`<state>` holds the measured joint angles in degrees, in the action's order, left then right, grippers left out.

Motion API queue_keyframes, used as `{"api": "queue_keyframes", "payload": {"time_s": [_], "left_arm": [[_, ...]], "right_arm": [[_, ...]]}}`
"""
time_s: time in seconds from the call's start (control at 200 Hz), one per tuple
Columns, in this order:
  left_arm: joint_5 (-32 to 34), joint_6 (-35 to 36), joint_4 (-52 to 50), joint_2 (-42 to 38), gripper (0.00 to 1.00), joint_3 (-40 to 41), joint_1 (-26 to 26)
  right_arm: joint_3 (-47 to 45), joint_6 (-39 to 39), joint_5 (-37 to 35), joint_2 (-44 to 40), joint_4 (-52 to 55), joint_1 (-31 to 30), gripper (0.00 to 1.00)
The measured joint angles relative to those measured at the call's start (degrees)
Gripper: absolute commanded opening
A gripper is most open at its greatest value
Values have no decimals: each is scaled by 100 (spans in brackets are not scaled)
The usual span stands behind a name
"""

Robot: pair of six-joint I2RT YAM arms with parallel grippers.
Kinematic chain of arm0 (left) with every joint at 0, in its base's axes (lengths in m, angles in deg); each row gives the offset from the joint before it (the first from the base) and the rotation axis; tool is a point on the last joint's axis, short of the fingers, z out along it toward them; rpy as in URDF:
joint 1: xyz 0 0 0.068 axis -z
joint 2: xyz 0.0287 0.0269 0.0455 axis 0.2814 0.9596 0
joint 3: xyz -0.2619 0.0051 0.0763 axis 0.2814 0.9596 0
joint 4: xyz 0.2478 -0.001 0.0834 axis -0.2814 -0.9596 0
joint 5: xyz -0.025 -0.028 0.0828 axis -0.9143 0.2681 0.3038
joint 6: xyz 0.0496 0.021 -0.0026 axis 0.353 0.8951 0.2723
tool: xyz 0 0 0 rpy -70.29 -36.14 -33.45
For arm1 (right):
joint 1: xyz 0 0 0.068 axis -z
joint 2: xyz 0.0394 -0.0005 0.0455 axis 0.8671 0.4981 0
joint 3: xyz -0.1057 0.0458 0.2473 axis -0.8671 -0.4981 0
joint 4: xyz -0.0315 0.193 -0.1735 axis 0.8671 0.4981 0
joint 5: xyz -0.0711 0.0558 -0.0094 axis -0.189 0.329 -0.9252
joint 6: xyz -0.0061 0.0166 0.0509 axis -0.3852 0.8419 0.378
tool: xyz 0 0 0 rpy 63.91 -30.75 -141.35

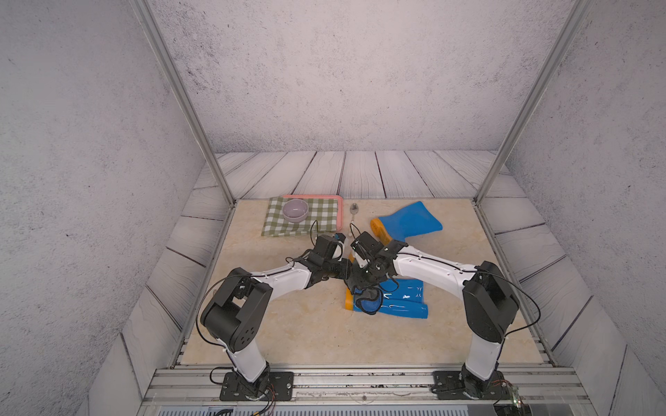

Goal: Wipe the rubber boots with a cloth
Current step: Wipe the dirt off the rubber boot.

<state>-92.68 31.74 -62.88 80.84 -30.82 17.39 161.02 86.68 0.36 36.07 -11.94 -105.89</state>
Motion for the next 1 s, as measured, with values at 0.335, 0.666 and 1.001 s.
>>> {"api": "queue_keyframes", "payload": {"time_s": [0.335, 0.666, 1.001], "left_arm": [[-7, 0, 74, -11, 24, 42, 0], [-37, 2, 79, -9, 24, 42, -15], [-101, 0, 131, 39, 24, 26, -35]], "right_arm": [[254, -96, 0, 87, -157, 542, 0], [1408, -225, 133, 933, -79, 883, 0], [2726, -258, 525, 1926, 407, 1342, 0]]}}
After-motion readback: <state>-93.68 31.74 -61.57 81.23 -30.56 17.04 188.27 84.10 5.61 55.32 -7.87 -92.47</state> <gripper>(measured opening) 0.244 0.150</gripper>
